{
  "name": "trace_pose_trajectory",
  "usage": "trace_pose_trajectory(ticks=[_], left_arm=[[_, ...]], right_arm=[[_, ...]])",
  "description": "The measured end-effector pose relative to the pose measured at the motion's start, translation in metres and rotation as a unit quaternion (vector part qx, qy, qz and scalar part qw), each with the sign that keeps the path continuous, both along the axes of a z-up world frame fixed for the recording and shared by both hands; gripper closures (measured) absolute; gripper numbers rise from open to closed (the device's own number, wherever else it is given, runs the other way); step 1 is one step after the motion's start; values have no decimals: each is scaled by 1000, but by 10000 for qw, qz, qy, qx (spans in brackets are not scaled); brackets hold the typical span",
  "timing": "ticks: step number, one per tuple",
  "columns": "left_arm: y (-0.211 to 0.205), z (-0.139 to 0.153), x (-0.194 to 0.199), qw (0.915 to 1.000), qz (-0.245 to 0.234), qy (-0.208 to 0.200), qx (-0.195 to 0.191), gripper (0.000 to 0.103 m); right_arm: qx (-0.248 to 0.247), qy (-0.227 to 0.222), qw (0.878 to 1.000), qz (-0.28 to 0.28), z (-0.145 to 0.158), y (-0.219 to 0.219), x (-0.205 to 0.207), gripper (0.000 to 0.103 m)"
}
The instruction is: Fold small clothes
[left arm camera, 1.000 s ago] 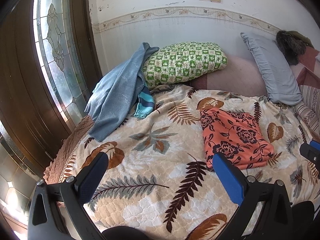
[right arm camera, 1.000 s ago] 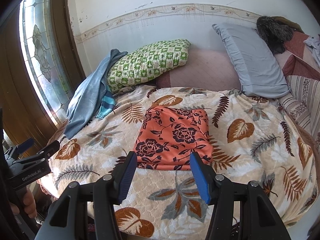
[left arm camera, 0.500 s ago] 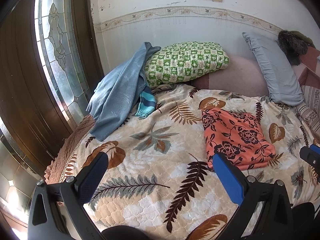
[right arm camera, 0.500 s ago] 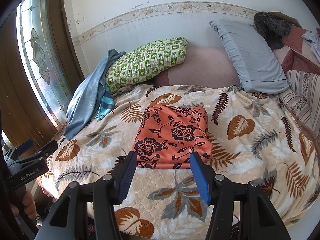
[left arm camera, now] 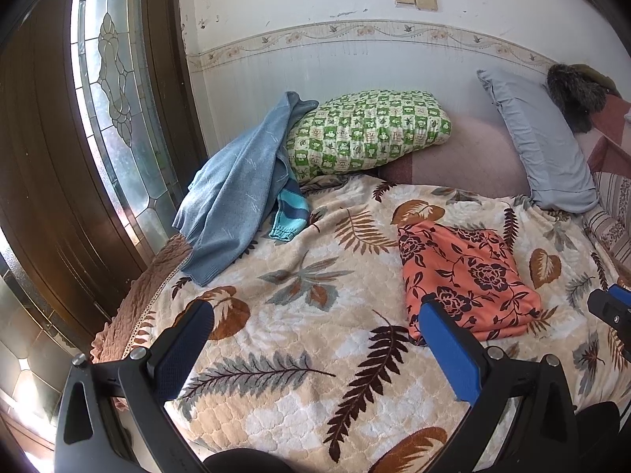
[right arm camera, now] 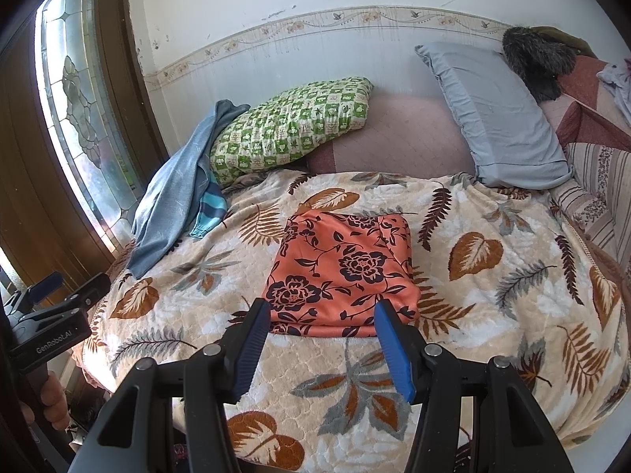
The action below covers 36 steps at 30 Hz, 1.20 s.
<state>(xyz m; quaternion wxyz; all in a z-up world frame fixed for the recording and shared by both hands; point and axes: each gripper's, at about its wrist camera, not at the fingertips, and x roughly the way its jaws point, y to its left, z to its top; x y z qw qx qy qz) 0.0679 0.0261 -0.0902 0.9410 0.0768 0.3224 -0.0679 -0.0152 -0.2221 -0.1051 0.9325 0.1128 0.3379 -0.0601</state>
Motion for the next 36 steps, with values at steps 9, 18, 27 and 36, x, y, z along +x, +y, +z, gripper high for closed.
trace_pose_trajectory(ticks=[9, 18, 27, 36], left_arm=[[0, 0, 0, 10000, -1, 3, -2, 0], [1, 0, 0, 10000, 6, 3, -4, 0], [3, -1, 0, 10000, 15, 3, -12, 0], [4, -1, -1, 10000, 43, -14, -21, 0]], right_arm=[[13, 20, 10000, 7, -1, 0, 0, 44], [23, 41, 10000, 13, -4, 1, 0, 44], [37, 37, 10000, 17, -5, 3, 0, 44], [36, 37, 10000, 57, -6, 6, 0, 44]])
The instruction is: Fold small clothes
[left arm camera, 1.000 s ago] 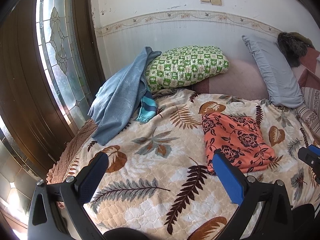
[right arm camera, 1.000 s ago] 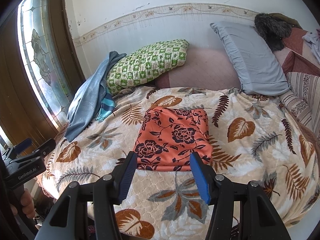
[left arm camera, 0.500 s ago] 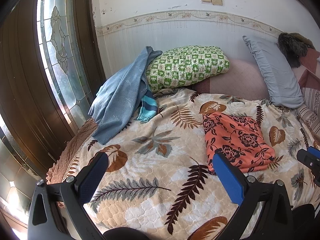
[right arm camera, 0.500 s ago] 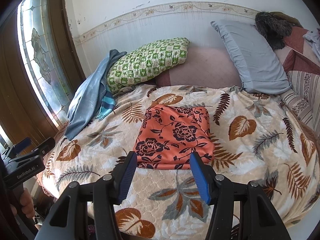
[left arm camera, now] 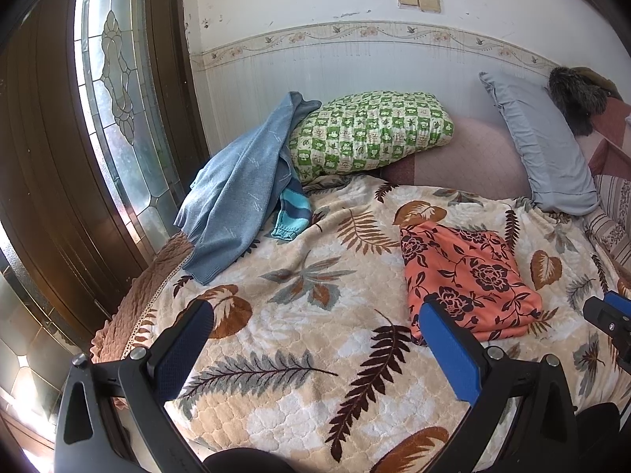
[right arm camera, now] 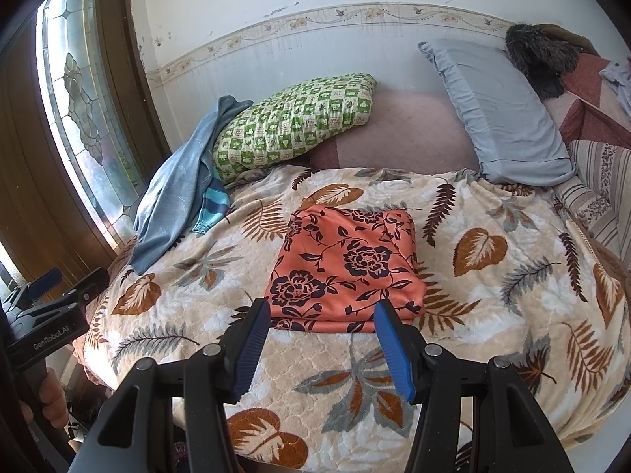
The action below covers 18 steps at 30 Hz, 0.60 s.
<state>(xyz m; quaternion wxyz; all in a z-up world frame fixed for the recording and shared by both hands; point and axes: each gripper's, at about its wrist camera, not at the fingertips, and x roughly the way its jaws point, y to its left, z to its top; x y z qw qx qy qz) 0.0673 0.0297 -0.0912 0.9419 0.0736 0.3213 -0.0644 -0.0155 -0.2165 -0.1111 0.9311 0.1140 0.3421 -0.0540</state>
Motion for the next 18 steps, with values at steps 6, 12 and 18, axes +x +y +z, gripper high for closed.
trace_pose_trajectory(ticks=[6, 12, 18], left_arm=[[1, 0, -1, 10000, 25, -1, -8, 0], [1, -1, -2, 10000, 32, 18, -24, 0], [2, -1, -1, 10000, 48, 19, -30, 0]], right_arm=[[4, 3, 10000, 4, 0, -1, 0, 44], [-2, 18, 10000, 25, 0, 0, 0, 44], [8, 33, 10000, 36, -1, 1, 1, 44]])
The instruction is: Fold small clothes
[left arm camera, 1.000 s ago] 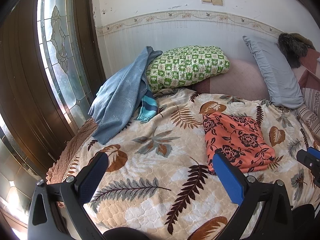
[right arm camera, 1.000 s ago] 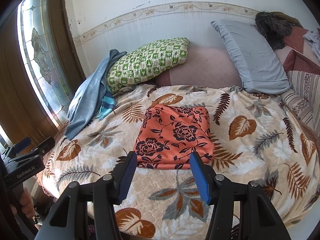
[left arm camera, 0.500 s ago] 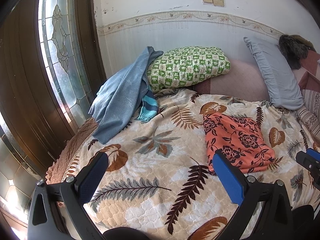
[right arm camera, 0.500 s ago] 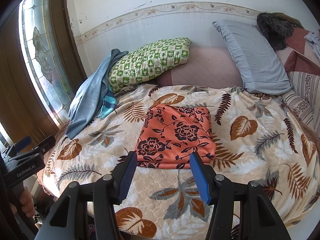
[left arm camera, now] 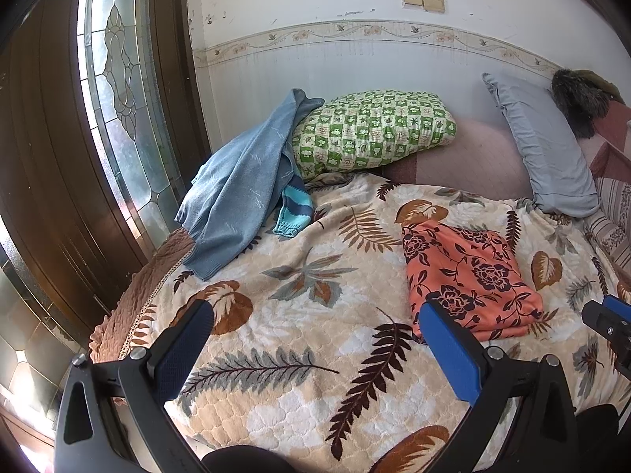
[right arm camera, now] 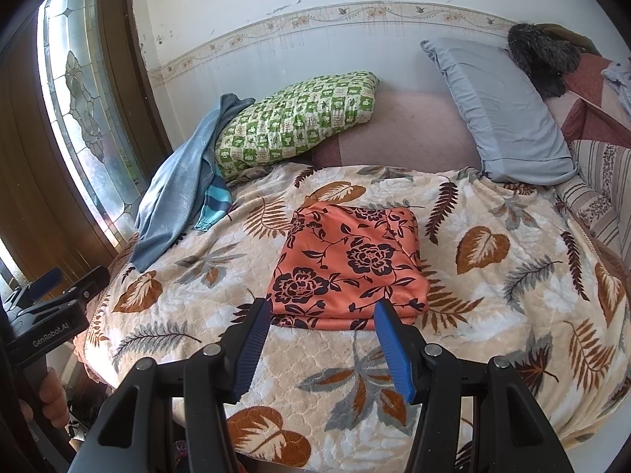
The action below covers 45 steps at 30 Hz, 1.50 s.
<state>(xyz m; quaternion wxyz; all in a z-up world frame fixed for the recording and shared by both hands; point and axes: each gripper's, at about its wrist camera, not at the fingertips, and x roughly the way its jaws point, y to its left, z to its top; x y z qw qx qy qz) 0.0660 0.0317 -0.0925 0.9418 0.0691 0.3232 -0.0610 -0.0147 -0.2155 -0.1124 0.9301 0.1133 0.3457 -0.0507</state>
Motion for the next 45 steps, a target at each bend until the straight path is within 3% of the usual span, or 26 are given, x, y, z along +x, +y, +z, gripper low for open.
trace_pose_trajectory(ticks=[45], left_arm=[[-2, 0, 1, 10000, 2, -10, -59, 0]], right_arm=[[-5, 17, 10000, 75, -1, 1, 6, 44]])
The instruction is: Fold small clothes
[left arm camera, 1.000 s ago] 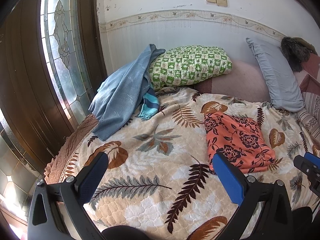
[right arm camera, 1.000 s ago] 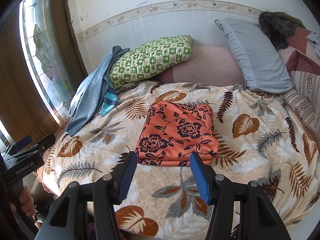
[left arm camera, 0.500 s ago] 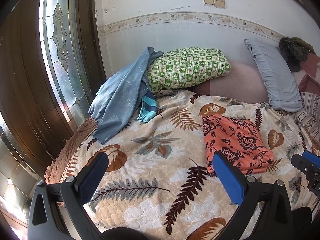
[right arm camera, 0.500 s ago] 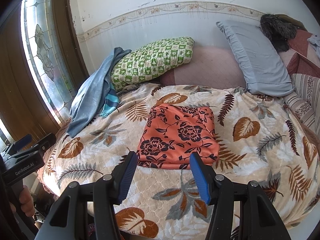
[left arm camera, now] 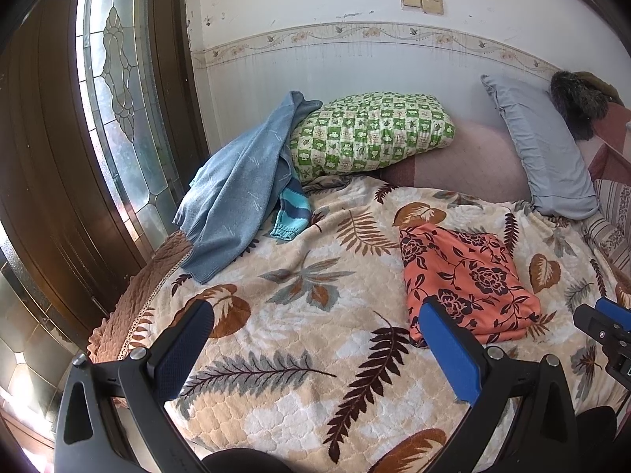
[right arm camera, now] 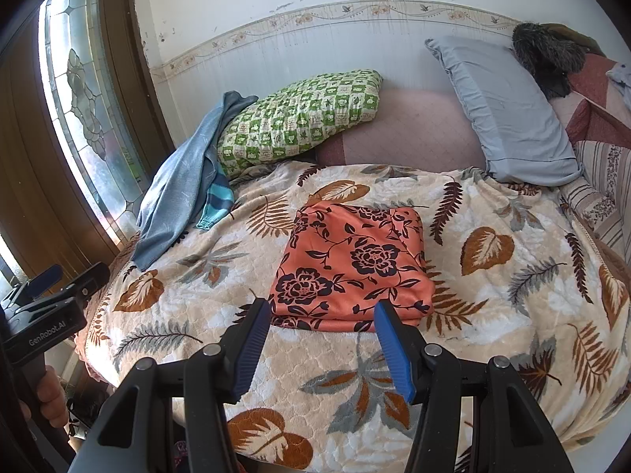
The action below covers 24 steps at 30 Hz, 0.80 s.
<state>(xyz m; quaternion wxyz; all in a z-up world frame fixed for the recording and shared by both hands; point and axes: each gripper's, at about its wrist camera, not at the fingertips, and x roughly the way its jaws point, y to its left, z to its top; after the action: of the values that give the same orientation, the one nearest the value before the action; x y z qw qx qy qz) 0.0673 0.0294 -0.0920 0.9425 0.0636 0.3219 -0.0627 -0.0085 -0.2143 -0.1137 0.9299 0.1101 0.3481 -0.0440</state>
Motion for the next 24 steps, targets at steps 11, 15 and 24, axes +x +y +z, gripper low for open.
trace_pose_trajectory(ticks=[11, 15, 24], left_arm=[[5, -1, 0, 10000, 50, -3, -56, 0], [6, -1, 0, 10000, 45, -9, -64, 0], [6, -1, 0, 10000, 47, -22, -38, 0]], right_arm=[[-36, -10, 10000, 29, 0, 4, 1, 44], [-32, -8, 10000, 25, 0, 4, 0, 44], [-12, -7, 10000, 30, 0, 4, 0, 44]])
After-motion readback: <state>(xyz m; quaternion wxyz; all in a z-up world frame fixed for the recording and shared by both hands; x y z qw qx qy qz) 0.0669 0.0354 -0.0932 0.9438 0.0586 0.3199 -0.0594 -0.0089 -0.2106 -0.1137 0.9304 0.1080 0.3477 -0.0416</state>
